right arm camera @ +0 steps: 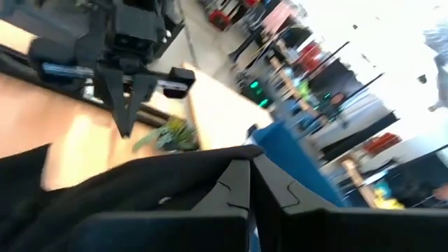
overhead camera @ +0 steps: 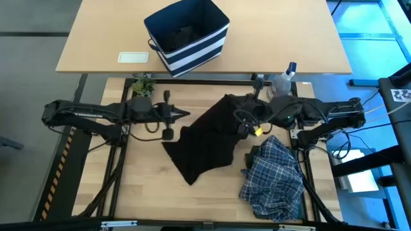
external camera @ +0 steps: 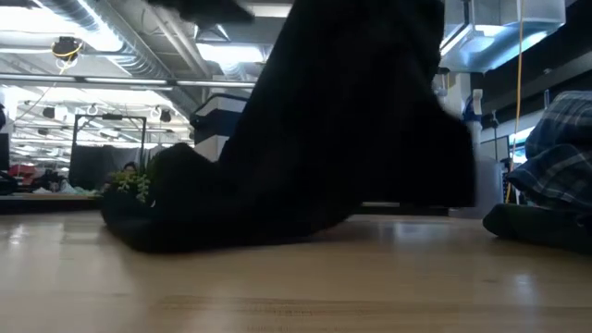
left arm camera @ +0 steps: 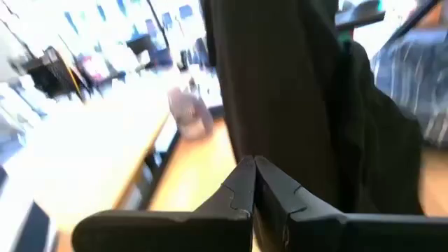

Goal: Fold Laundry from Bin
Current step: Fold the black shirt

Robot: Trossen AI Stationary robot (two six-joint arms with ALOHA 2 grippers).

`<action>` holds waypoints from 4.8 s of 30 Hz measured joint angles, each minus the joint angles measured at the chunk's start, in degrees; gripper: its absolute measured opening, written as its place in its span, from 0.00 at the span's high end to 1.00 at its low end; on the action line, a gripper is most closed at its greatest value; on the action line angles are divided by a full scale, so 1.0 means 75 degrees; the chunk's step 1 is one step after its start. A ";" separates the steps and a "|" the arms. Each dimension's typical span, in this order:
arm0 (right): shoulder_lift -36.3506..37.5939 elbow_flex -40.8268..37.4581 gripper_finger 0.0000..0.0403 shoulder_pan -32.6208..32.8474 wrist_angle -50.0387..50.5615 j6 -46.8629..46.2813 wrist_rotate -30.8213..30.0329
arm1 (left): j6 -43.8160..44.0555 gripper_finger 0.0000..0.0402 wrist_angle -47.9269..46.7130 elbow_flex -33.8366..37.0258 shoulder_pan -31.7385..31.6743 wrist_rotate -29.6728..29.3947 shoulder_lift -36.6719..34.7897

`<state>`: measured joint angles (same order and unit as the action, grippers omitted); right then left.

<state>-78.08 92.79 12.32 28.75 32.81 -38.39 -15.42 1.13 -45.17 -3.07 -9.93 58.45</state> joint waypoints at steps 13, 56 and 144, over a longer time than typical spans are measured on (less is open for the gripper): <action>0.0006 0.1483 1.00 -0.0309 -0.0302 0.0453 -0.0190 | -0.0166 1.00 0.0471 0.0000 0.0411 0.1867 -0.0670; -0.0373 0.1531 1.00 -0.0680 -0.0035 0.0306 -0.0316 | -0.0218 0.92 0.4266 0.0009 0.0559 -0.0341 0.3483; -0.1877 -0.0235 0.99 -0.1556 0.5277 -0.4499 0.3641 | 0.0337 0.72 -0.2611 -0.0469 0.1168 -0.1787 0.0137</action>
<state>-92.16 91.02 0.65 68.33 -0.94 -11.08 -12.90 -18.46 -48.69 5.69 -23.33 59.48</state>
